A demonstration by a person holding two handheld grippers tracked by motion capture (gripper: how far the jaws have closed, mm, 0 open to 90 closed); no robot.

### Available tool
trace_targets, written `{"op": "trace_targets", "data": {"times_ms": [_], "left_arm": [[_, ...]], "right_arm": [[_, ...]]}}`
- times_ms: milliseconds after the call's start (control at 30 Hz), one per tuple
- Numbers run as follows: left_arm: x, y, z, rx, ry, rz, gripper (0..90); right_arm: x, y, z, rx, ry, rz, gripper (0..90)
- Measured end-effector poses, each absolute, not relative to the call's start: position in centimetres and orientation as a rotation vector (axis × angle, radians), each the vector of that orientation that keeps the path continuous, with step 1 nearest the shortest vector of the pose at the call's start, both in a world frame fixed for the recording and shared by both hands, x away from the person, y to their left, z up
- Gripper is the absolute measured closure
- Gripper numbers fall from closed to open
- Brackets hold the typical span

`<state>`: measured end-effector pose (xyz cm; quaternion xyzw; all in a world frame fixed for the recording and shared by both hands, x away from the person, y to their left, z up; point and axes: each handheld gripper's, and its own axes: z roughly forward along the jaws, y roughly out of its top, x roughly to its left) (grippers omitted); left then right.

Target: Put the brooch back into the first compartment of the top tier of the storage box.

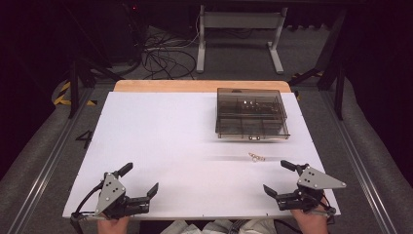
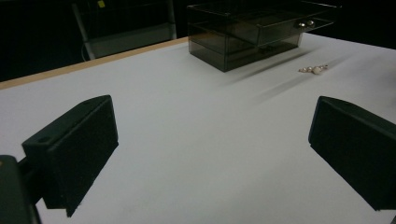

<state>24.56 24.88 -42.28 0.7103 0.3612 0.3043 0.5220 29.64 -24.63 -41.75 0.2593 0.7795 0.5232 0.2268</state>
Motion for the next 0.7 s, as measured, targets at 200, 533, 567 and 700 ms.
{"op": "trace_targets", "data": {"times_ms": [200,533,567,700], "left_arm": [[24.66,24.89,-42.22,1.71,0.812,0.725,1.1],[24.6,24.88,-42.21,1.705,0.831,0.713,1.1],[24.52,24.9,-42.16,1.703,0.827,0.721,1.2],[24.45,24.85,-42.15,1.702,0.828,0.726,1.2]], "right_arm": [[29.58,-24.55,-41.72,0.71,2.152,1.429,4.7],[29.55,-24.36,-41.72,0.706,2.168,1.418,5.4],[29.53,-24.34,-41.7,0.704,2.168,1.417,5.6],[29.43,-24.26,-41.59,0.7,2.171,1.416,5.8]]}}
